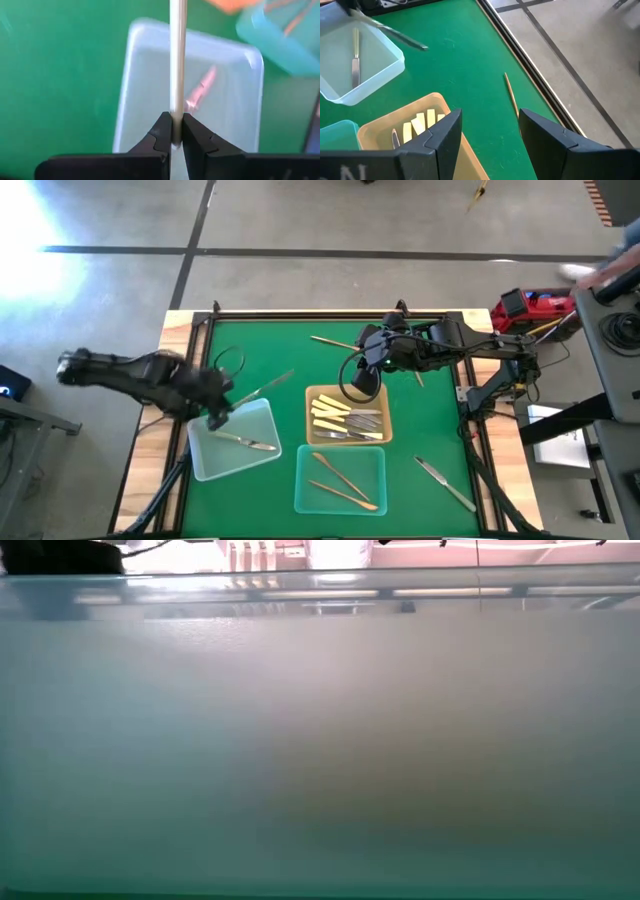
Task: Sort silverware by color (type)
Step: Put the green table knife into the white bin, then put the gold table knife into the blue bin
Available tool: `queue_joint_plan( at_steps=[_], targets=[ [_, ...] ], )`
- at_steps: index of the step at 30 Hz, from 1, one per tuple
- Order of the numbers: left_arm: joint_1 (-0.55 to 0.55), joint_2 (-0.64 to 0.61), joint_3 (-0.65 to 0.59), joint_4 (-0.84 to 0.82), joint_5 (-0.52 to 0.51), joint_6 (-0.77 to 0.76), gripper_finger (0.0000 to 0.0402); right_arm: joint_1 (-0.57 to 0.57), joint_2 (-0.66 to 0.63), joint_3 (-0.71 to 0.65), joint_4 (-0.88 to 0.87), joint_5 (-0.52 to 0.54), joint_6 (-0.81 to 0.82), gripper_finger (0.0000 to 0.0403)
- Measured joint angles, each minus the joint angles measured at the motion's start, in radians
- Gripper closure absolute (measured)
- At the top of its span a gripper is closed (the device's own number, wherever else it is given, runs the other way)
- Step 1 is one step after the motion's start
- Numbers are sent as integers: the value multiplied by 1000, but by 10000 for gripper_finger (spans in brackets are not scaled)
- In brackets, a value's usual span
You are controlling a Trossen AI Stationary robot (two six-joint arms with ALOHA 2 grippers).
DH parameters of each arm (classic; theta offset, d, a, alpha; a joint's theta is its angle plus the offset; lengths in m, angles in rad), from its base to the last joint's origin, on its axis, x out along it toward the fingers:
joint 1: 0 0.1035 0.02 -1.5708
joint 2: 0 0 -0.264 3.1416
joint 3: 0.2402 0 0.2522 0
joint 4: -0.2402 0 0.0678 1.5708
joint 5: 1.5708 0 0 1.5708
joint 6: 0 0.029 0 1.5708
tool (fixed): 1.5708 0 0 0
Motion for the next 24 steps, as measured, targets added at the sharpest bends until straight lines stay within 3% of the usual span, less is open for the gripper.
queue_joint_plan(
  at_steps=[7,12,16,24],
  targets=[
    [-460,-1,0,-84,-59,-470,395,0,0,0,0,0,0,213],
    [-689,52,-6,-86,-93,-720,392,0,0,0,0,0,0,213],
    [-786,102,-22,-87,-95,-846,378,0,0,0,0,0,0,213],
    [-790,158,-32,-76,-98,-891,322,0,0,0,0,0,0,213]
  ],
)
